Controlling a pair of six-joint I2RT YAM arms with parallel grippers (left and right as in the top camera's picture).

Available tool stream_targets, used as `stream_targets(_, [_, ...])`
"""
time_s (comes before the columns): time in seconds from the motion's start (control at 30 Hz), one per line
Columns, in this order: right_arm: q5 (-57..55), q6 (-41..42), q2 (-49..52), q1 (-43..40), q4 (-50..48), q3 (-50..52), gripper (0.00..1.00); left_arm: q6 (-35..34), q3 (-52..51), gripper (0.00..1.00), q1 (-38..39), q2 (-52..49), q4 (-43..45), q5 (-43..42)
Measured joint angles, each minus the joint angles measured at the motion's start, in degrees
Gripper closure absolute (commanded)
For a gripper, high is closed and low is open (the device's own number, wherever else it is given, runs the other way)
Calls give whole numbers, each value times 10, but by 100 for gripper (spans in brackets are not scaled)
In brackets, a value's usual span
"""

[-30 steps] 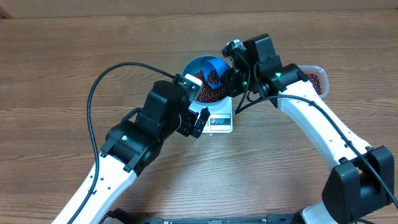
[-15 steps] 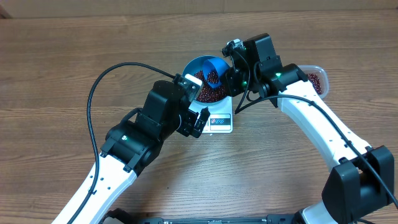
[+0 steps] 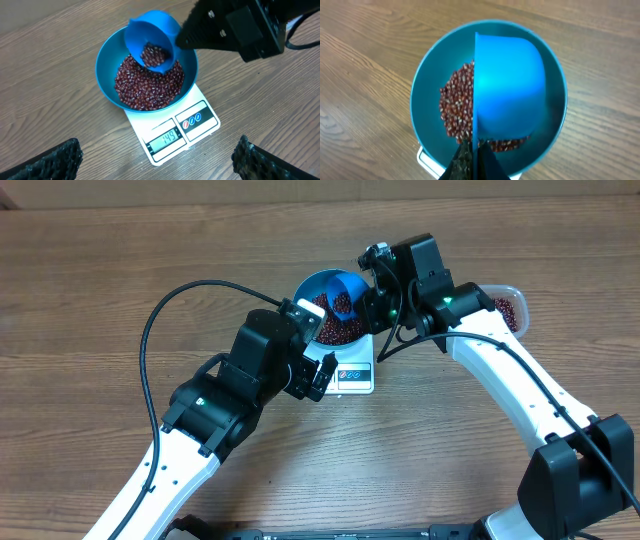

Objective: Scoop item into bowl and weigh 150g on scale
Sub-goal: 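Hold the scoop tilted over the bowl, shaking out small amounts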

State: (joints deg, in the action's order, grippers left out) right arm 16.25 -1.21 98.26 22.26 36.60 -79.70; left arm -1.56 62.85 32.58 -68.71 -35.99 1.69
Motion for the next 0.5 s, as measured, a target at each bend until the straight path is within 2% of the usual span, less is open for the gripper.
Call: stream_targets(0.5, [0, 10, 0, 0, -1, 0, 96, 0, 0, 0, 0, 0, 0, 0])
